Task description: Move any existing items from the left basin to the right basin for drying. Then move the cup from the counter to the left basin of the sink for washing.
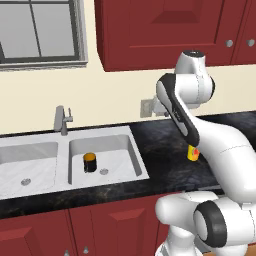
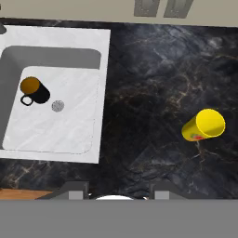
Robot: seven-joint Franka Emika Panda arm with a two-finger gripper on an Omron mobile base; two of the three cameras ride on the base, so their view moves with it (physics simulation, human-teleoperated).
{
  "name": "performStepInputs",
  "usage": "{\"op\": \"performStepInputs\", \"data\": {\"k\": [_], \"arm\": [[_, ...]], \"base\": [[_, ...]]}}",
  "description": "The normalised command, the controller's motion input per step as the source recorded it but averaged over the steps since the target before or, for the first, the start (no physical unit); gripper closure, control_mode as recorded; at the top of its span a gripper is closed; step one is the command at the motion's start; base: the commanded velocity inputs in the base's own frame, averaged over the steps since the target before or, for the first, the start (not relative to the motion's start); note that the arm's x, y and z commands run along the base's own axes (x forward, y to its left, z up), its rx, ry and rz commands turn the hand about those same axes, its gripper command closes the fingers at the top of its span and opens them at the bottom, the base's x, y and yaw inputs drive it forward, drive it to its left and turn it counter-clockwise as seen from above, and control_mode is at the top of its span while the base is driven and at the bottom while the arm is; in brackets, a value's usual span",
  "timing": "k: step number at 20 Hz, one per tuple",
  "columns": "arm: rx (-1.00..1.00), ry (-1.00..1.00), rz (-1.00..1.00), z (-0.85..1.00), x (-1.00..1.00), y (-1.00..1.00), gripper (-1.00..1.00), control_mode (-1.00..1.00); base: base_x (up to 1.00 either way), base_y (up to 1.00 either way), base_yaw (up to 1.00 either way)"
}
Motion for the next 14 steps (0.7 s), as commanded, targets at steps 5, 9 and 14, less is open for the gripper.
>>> {"op": "performStepInputs", "data": {"k": [5, 9, 14], "arm": [[0.00, -0.01, 0.00, -0.04, -0.01, 0.00, -1.00, -1.00], [0.00, -0.03, 0.01, -0.13, -0.06, -0.31, -1.00, -1.00], [0.00, -0.01, 0.00, -0.20, -0.08, -0.80, -1.00, -1.00]], "base": [[0.00, 0.00, 0.00], [0.00, 0.00, 0.00], [0.00, 0.00, 0.00]]}}
